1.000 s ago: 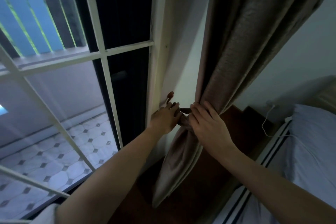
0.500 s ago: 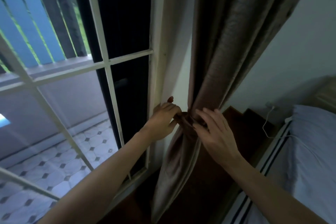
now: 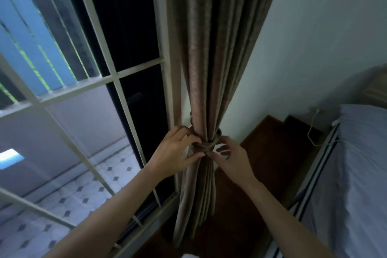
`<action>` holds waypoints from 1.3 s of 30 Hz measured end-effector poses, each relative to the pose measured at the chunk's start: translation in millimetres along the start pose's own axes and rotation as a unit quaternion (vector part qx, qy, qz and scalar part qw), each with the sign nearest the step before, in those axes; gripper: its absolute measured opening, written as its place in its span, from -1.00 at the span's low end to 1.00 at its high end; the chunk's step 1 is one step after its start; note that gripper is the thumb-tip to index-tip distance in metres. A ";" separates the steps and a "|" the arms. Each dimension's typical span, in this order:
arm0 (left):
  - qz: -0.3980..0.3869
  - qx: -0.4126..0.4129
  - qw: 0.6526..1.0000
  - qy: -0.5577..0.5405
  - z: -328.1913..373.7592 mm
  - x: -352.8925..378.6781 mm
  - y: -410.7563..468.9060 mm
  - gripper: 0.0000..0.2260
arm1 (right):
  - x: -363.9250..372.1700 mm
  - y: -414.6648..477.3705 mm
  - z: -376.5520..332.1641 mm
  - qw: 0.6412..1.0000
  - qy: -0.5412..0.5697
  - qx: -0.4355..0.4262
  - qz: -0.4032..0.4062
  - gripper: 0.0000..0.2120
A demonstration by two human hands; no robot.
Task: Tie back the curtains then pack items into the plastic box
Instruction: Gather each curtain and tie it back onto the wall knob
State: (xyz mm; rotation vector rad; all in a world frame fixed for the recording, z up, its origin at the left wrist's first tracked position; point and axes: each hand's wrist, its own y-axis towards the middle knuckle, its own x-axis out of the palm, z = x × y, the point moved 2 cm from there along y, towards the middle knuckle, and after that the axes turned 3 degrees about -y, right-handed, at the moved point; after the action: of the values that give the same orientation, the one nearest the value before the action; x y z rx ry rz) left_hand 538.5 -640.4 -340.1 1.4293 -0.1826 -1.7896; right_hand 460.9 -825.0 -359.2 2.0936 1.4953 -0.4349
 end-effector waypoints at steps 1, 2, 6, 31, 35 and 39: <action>0.006 0.019 1.000 0.020 3.2 -0.4 -0.5 -0.76 | 2.0 0.0 -4.0 0.997 0.066 0.024 0.012 -0.84; 0.008 0.033 0.999 0.042 5.0 -0.8 -0.8 -0.77 | 3.6 0.9 -8.9 0.989 0.141 0.049 0.019 -0.88; -0.012 0.037 0.992 0.117 2.3 -4.6 -3.1 -0.71 | 11.8 11.7 -25.7 0.941 0.296 0.165 -0.002 -0.80; 0.026 -0.099 0.995 0.010 9.5 -14.8 -7.2 -0.73 | 47.7 -1.4 -7.3 0.862 0.368 0.348 0.035 -0.76; 0.042 -0.123 0.991 -0.017 8.5 -12.0 -8.5 -0.71 | 45.8 4.5 -4.6 0.871 0.364 0.331 -0.012 -0.82; 0.036 -0.120 0.992 -0.021 9.6 -12.6 -7.4 -0.76 | 47.8 7.7 1.0 0.854 0.390 0.343 -0.032 -0.86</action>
State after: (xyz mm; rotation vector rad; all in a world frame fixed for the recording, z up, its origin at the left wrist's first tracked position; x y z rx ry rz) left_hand 526.7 -630.6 -331.6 1.2018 -0.0377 -1.7196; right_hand 484.2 -790.7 -384.0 3.0293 2.0692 -0.1284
